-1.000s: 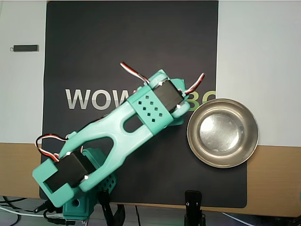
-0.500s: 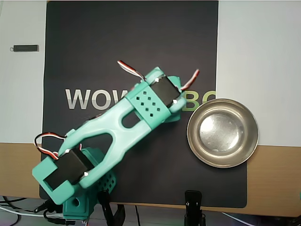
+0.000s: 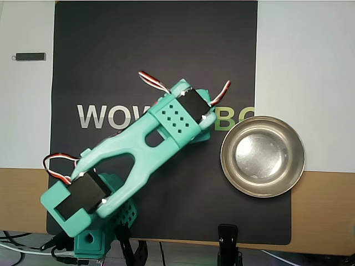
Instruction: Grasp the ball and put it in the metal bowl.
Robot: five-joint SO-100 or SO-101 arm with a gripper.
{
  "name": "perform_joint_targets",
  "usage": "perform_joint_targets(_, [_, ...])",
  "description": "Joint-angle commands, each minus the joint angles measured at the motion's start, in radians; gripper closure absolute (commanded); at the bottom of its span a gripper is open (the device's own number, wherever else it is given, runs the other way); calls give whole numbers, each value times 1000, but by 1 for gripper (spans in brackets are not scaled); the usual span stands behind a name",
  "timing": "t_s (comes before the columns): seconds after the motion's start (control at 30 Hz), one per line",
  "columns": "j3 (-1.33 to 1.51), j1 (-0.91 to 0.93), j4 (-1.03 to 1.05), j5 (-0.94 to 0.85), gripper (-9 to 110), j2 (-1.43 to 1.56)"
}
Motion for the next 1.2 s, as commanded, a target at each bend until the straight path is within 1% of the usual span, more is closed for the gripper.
perform_joint_targets(0.0, [-6, -9, -21, 2, 42, -12])
perform_joint_targets(0.83, [-15, -37, -26, -5, 42, -110])
perform_joint_targets(1.1, [-14, -34, -72, 2, 42, -121])
perform_joint_targets(1.17, [-14, -32, -72, 2, 46, -115])
